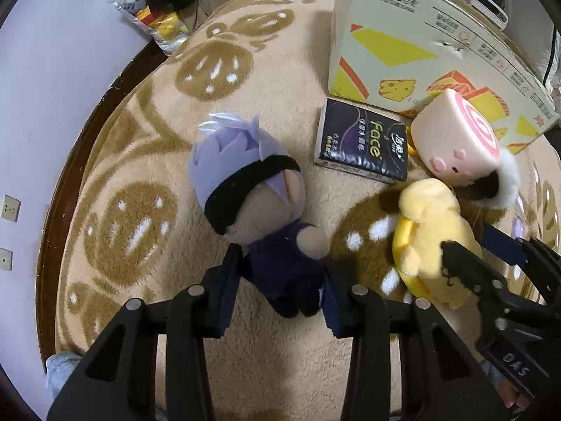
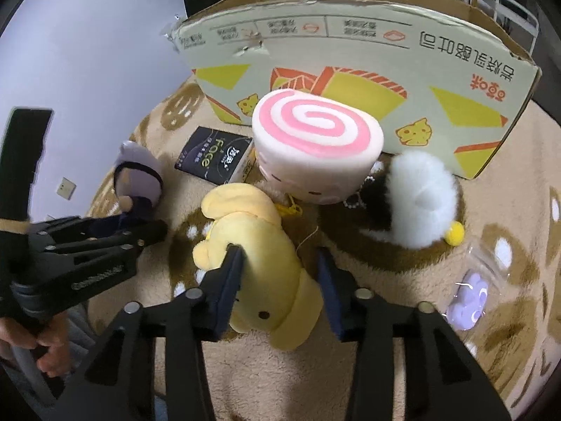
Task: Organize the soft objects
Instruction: 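Grasp the white-haired plush doll with the left tool while the right tool grasps the yellow dog plush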
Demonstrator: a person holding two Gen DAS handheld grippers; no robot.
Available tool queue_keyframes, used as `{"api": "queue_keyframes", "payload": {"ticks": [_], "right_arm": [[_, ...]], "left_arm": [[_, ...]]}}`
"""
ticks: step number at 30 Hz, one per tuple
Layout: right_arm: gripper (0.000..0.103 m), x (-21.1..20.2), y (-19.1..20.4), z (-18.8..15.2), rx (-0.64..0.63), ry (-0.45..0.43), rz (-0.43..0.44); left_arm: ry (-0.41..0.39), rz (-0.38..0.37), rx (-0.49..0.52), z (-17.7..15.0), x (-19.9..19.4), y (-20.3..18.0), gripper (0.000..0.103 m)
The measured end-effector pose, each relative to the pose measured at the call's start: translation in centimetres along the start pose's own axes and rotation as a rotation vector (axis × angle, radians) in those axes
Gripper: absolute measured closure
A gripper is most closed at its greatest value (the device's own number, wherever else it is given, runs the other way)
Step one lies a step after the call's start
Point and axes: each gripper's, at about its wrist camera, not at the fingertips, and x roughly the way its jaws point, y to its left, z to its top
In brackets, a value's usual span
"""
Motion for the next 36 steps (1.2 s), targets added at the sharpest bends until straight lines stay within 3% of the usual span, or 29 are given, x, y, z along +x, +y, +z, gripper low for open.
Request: {"api": "queue_keyframes", "payload": {"ticks": [8,11,19,24,25,28,32,36], "right_arm": [[0.074,-0.8,-0.1,0.0,0.01,-0.025,0.018],[0.078,-1.7,-0.2,0.0,0.005,-0.039,0.026],[0.082,-4.1,-0.9,-0.8,0.011,-0.058,-0.002],[0.087,-6.6,-1.7,-1.1,0.044,-0.132,-0.049],[0.102,-7.1,-1.8,-1.1,0.036,-0.157,-0.06],[0.102,-8.0,-2.0,-0.8,0.026,-0.192,-0.067],[0.102,-6.8,-2.3,-1.0,0.048,-0.131,-0.023],[0.101,-5.7,-1.5,-1.1,0.02,-0.09,-0.044]], "left_arm": [[-0.016,0.018,0.008,-1.1,-1.4,-0.2,0.065],[-0.026,-0.019,-0.012,-1.1,-2.0,0.3,0.066],[-0.11,-0.008,0.004,-2.2,-5.0,-0.1,0.067],[-0.188,-0.014,0.027,-3.1,-7.5,-0.5,0.069],[-0.212,-0.017,0.038,-3.4,-8.2,-0.8,0.069],[-0.251,-0.014,0.07,-3.7,-9.2,-1.5,0.072],[-0.246,-0.019,0.085,-3.5,-8.8,-1.7,0.073],[-0.221,-0.045,0.075,-3.3,-8.1,-1.5,0.073]]}}
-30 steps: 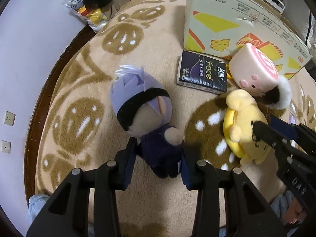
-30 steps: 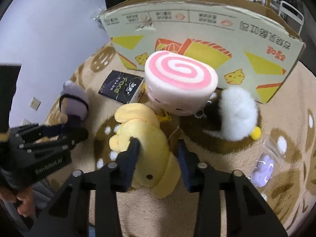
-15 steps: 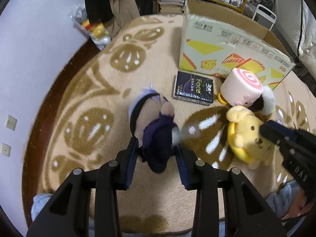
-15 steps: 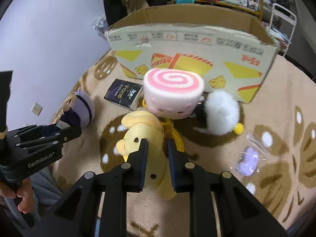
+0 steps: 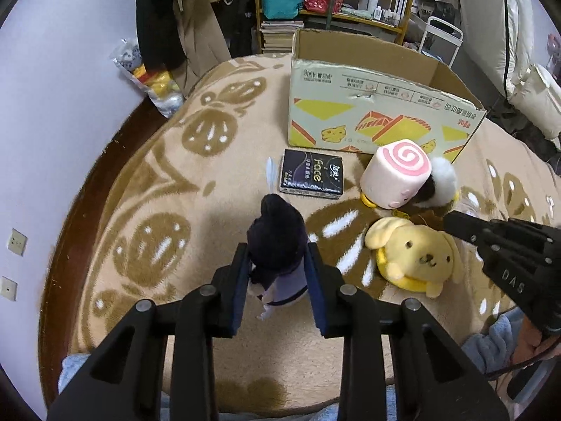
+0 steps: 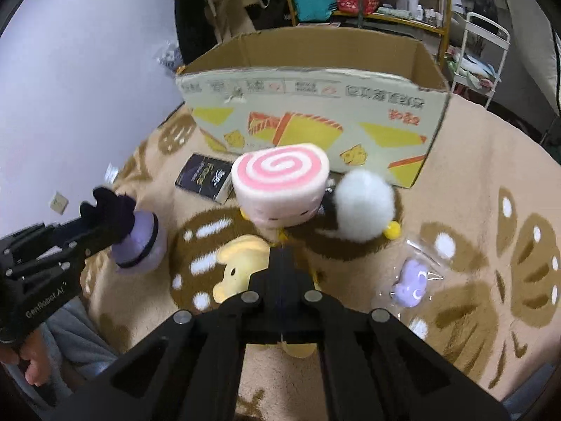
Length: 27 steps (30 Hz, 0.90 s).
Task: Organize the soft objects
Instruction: 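Grasp the white-haired plush doll with the left tool while the right tool grasps the yellow dog plush, then lift both plush toys and lower them into the cardboard box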
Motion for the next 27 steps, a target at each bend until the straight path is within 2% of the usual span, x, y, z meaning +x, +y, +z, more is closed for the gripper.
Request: {"api": "queue_keyframes", "payload": {"ticks": [3,4,5,8,11,24,27], "right_arm": [[0.079,0.7,-0.2,-0.1,0.026,0.025,-0.012],[0.065,0.7,-0.5,-0.2,0.032,0.029,-0.015],[0.058,0.7,-0.8,-0.3,0.04,0.033,-0.019],[0.054,1.5,-1.1,-0.2,0.057,0.056,-0.02],[0.04,2.4,-1.1,-0.3,0.061,0.09,-0.011],[0.04,5.6,0.0,-0.5,0.03,0.195,0.001],[0.052,5.9,0.5,-0.4,0.018,0.203,0.014]], "left_arm": [[0.032,-0.007,-0.026,0.0,1.0,0.5,0.072],[0.041,-0.011,-0.034,0.0,1.4,0.6,0.072],[0.045,-0.017,-0.04,0.0,1.6,0.7,0.07],[0.059,-0.058,-0.054,0.2,2.3,0.7,0.07],[0.063,-0.048,-0.031,0.2,2.8,0.1,0.068],[0.036,-0.052,-0.046,0.5,2.4,0.1,0.074],[0.028,-0.048,-0.042,0.4,2.0,0.0,0.075]]}}
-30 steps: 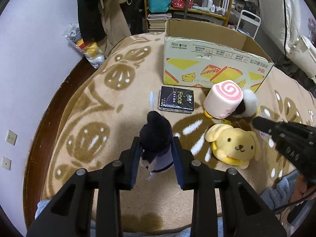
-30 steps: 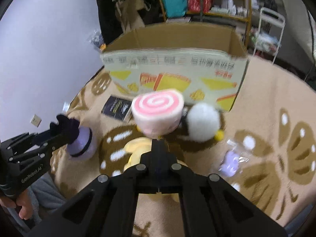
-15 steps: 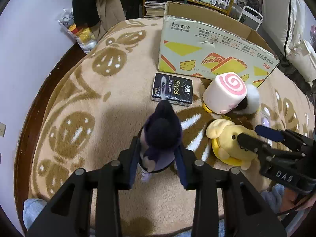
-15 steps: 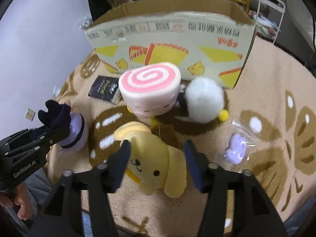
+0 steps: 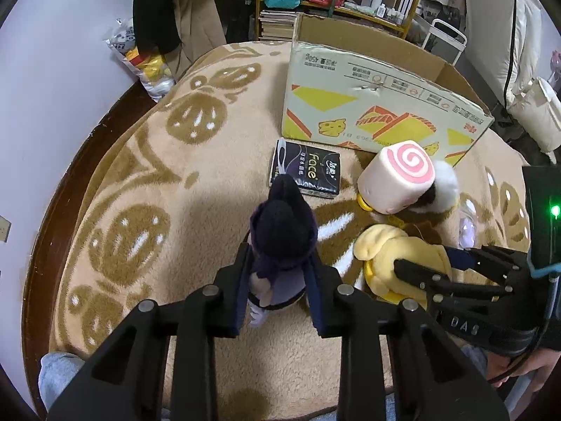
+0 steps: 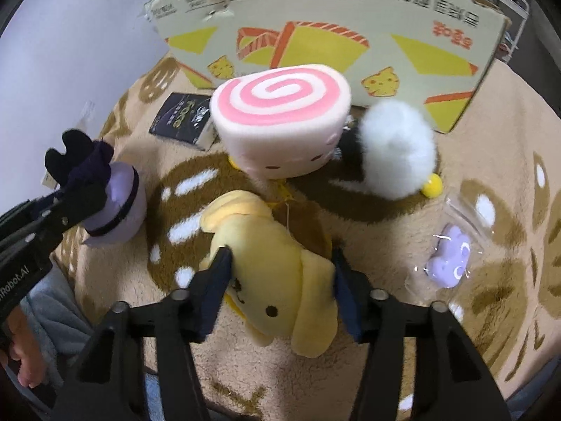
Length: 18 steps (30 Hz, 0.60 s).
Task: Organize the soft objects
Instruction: 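Lift both plush toys and lower them into the cardboard box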
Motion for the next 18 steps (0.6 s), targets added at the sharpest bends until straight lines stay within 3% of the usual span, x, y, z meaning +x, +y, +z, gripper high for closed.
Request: {"api": "queue_keyframes", "payload": {"ticks": [2,9,18], "right_arm": [[0.059,-0.3,-0.1,0.0,0.003,-0.008,0.008],[0.062,-2.8,0.0,-0.4,0.042,-0.061,0.049],[0.062,-9.8,-1.9,-0.4,0.095,-0.328,0.05]], "left_arm": [[-0.008,0.005,0.007,-0.2,-0.4,-0.2,0.075],[-0.092,-0.027,0.023,-0.3,-2.6,-0.6,0.075],[-0.232,-0.039,0.031,0.2,-5.0,-1.2,0.075]]}}
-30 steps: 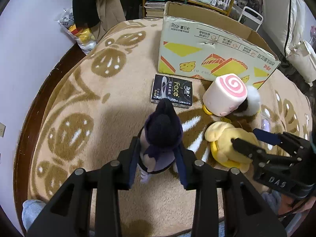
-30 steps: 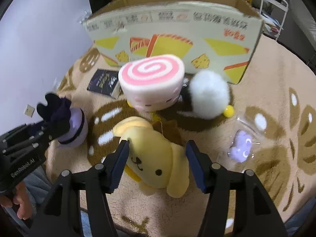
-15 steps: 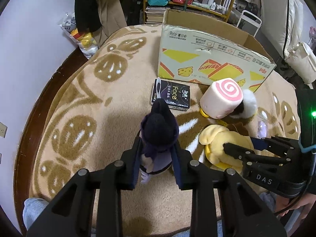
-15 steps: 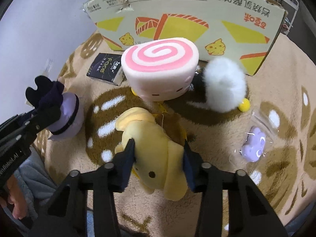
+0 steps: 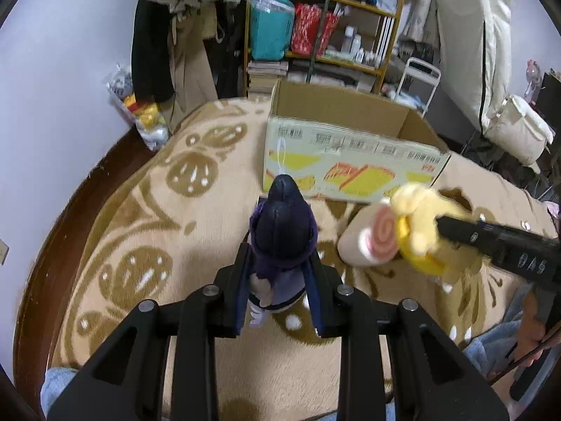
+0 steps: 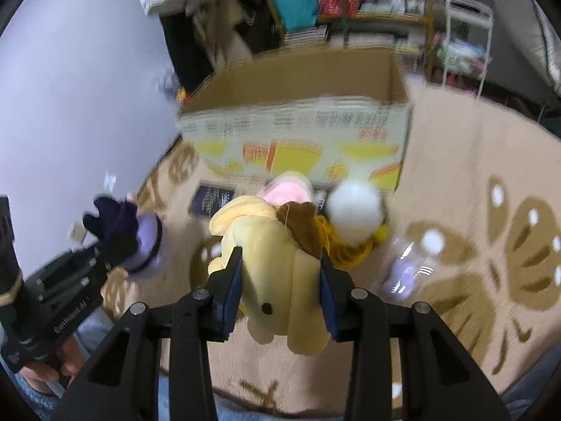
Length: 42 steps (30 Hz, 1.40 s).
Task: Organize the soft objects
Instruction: 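Lift both plush toys and lower them into the cardboard box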
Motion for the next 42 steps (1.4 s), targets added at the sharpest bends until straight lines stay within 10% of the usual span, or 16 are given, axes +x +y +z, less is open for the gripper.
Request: {"api": "queue_keyframes", "payload": {"ticks": [17,27,42], "right_arm": [[0.061,-8.5,0.6,5.0,-0.121,-0.416,-0.074],[0.06,-7.5,-0.4,7.6,-0.128,-0.559,-0.112],[0.058,-3.2,-1.6,9.5,-0.112,-0.516,-0.114]], "left_arm": [[-0.268,-0.009,0.112,4.0,-2.8,-3.8,0.075],[-0.281,0.05,0.193,7.9,0.1,-5.7,0.074],[-0.278,0.014,0.223,13.0,4.8,-6.9,0.074]]}}
